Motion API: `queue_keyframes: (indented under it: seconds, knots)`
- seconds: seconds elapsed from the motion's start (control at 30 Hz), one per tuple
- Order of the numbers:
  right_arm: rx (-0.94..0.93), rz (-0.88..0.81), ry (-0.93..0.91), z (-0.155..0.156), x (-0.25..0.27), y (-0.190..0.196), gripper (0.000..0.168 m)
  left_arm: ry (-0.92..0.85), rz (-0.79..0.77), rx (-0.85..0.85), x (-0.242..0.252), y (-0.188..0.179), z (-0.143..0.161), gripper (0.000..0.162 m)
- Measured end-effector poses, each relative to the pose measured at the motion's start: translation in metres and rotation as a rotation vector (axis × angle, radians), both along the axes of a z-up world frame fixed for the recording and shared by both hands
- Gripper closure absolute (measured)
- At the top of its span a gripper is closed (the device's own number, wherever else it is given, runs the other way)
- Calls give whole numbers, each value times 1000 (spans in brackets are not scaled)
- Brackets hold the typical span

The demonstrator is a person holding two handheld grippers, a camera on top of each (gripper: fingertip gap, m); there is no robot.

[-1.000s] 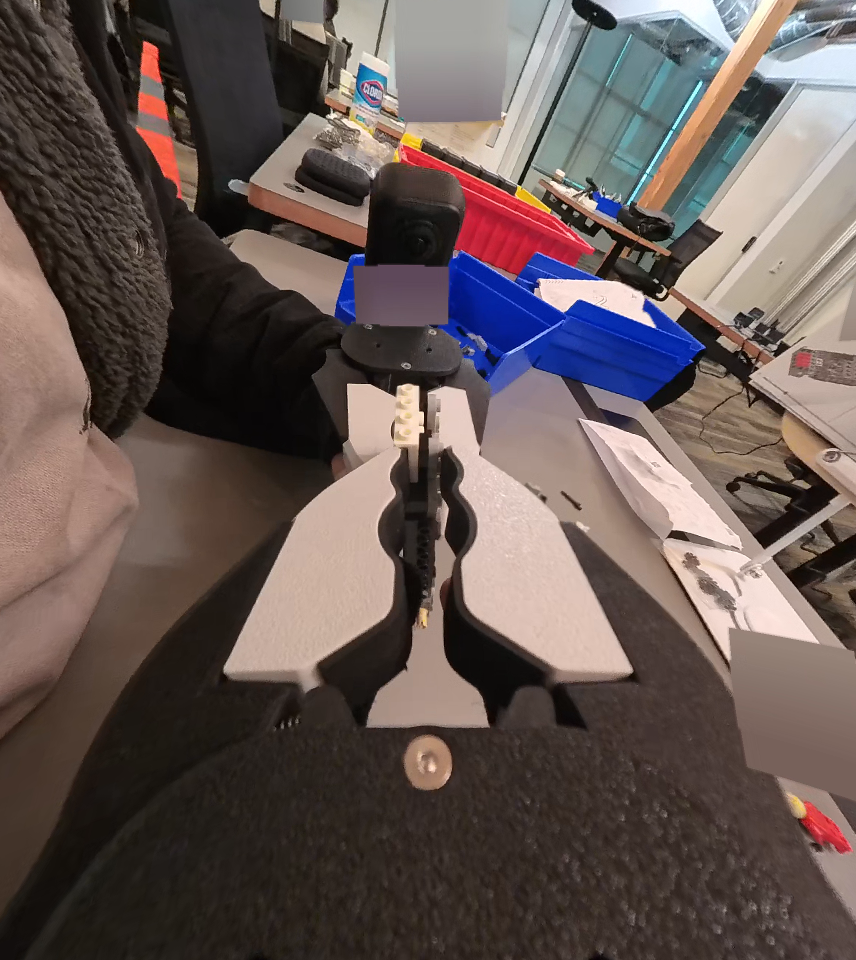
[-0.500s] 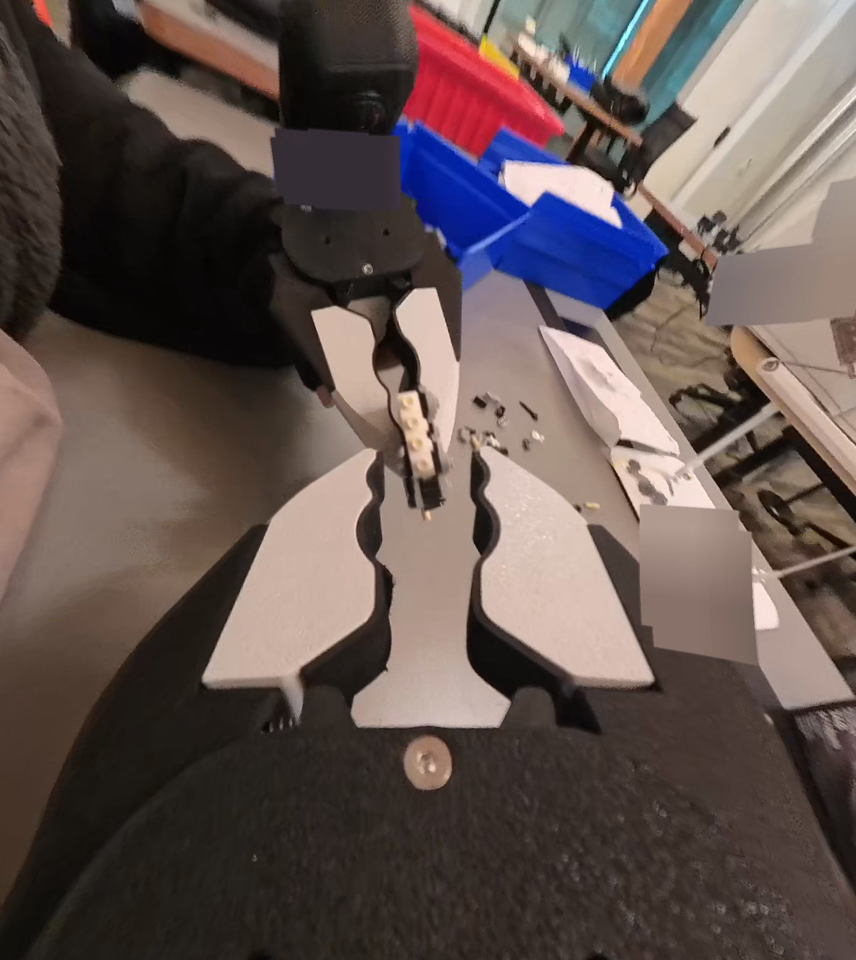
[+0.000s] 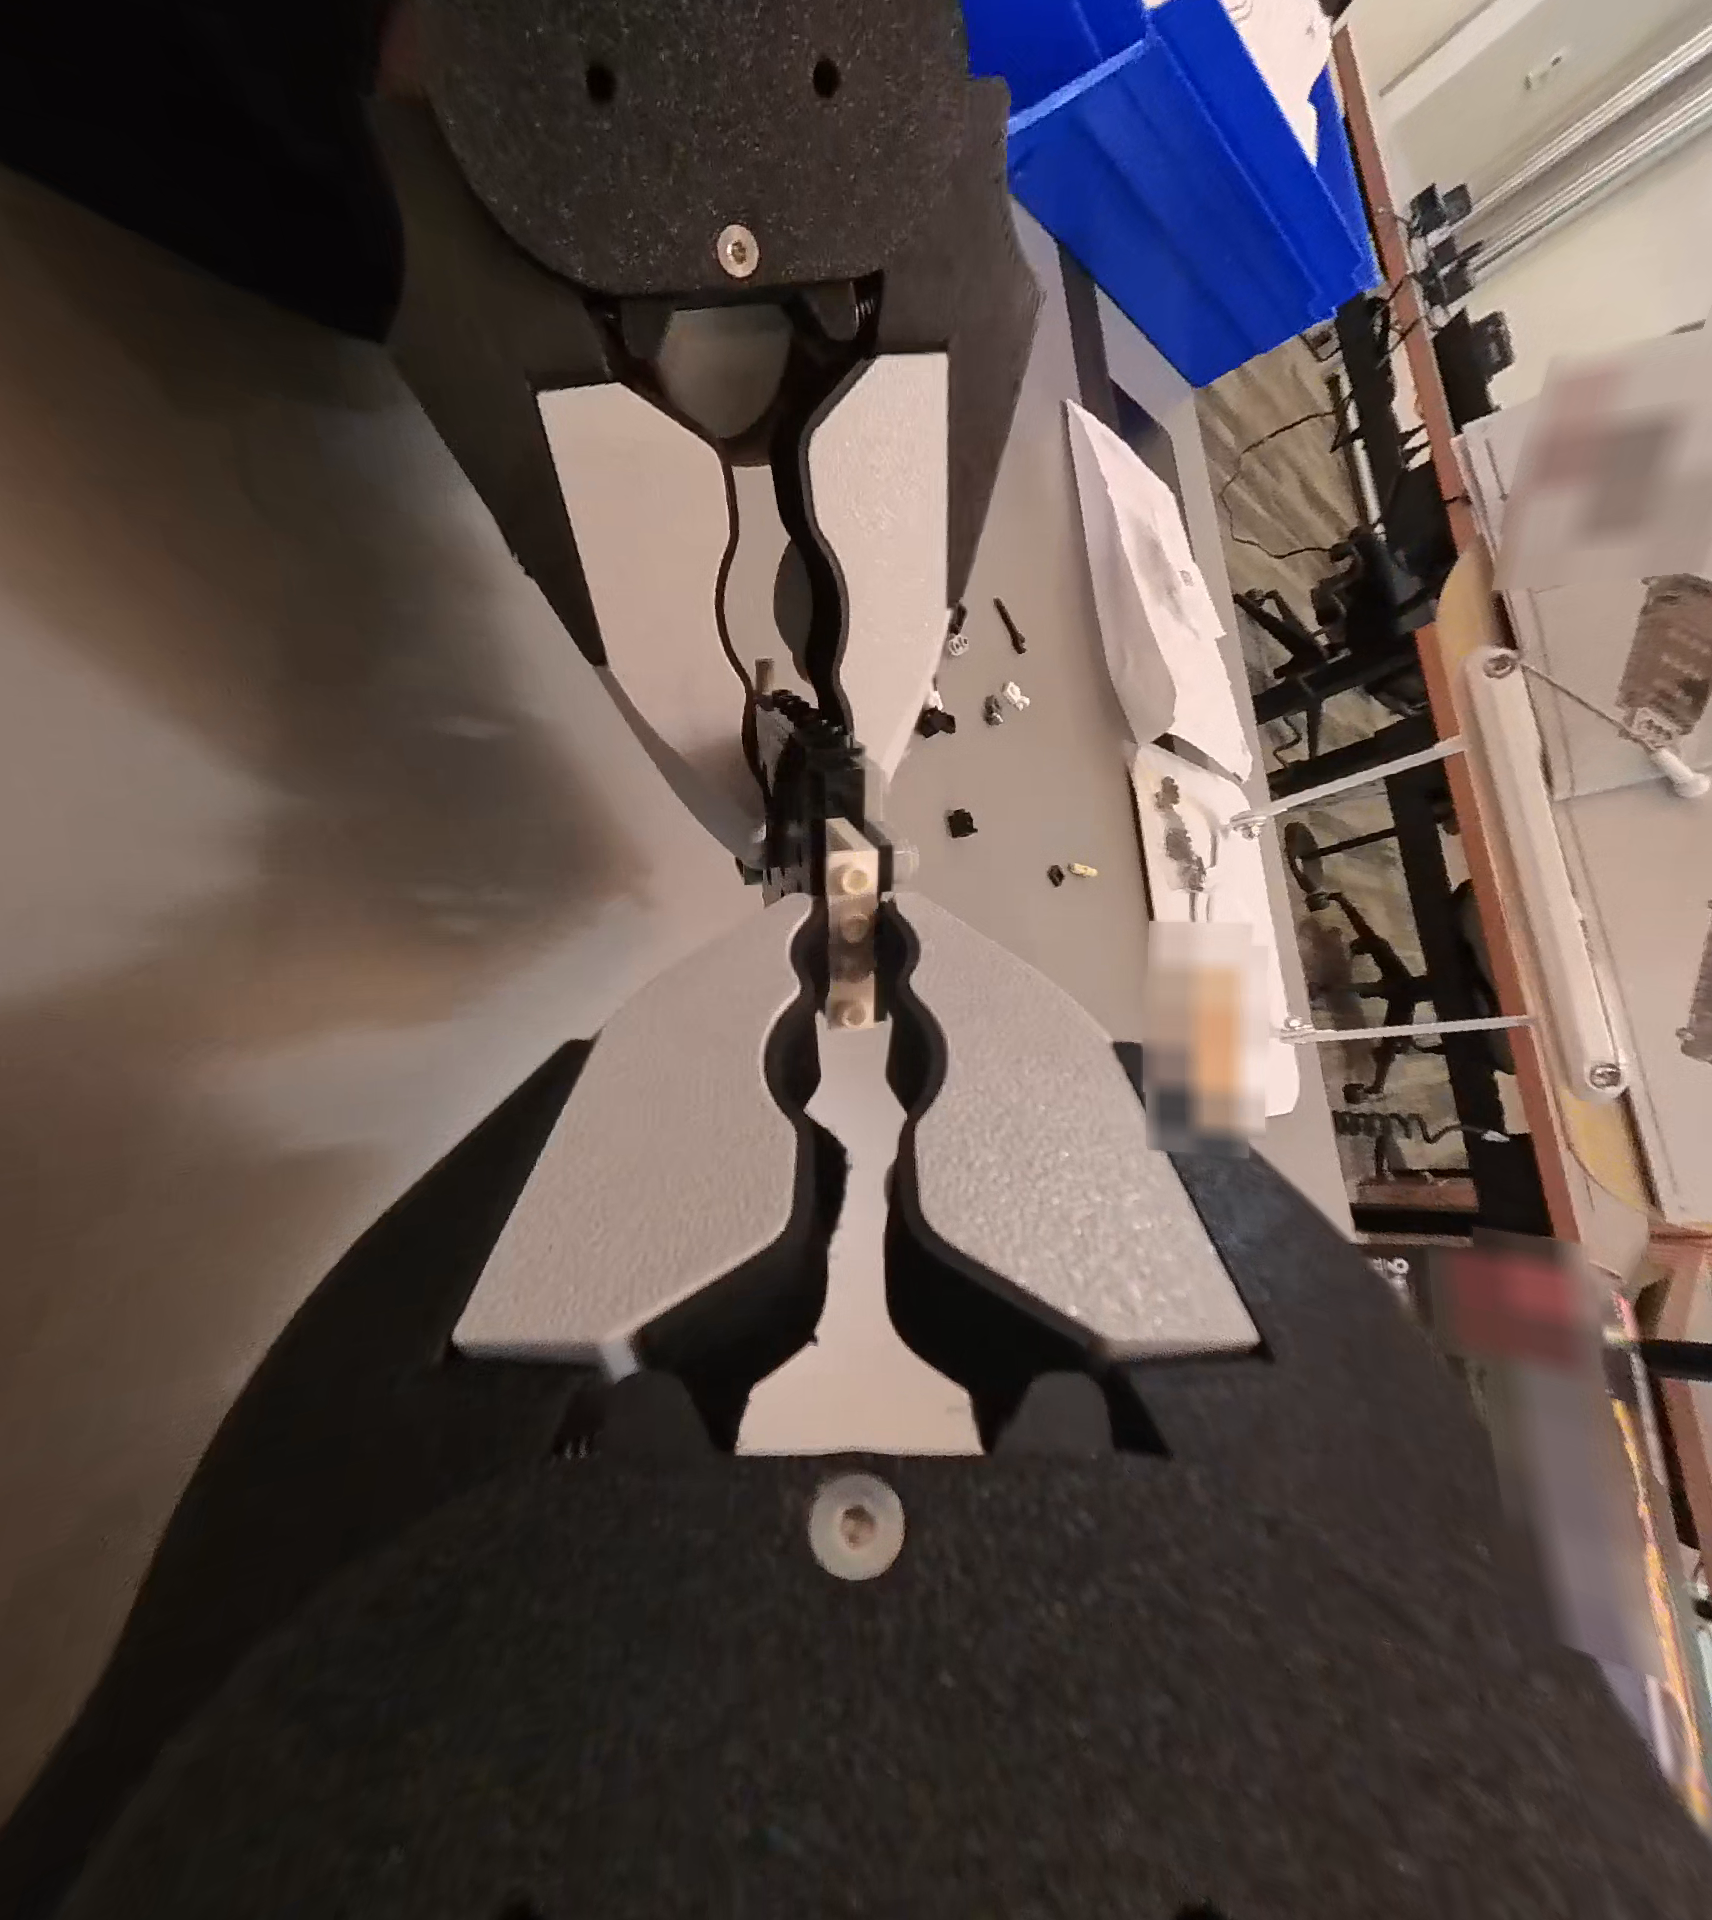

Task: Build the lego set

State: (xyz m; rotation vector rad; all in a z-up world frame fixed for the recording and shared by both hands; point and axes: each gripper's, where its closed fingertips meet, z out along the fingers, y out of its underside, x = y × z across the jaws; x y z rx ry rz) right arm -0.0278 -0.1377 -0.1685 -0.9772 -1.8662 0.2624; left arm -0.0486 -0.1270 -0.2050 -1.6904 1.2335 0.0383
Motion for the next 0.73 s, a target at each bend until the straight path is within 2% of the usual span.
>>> queue_keyframes:
  seconds: [0.13, 0.23, 0.3, 0.37, 0.47, 0.6, 0.73]
  knots:
    - [41, -1, 48, -2, 0, 5, 161, 26, 13, 95, -2, 5, 8, 141]
    - [17, -23, 92, -1, -2, 12, 160, 68, 23, 151, -4, 8, 13, 148]
    - [-23, -68, 76, -3, -2, 18, 153, 97, 66, 194, -9, 14, 14, 150]
    - [-70, -90, 64, -1, 3, 20, 138, 170, 120, 267, -19, 21, 16, 150]
    - [-212, -188, 9, -4, 22, 26, 152, 240, 181, 356, -33, 29, 21, 150]
    - [-522, -392, -108, -34, 45, 29, 168, 392, 236, 445, -48, 39, 20, 150]
    - [-614, -510, -44, -54, 46, 39, 168, 483, 272, 523, -53, 43, 27, 150]
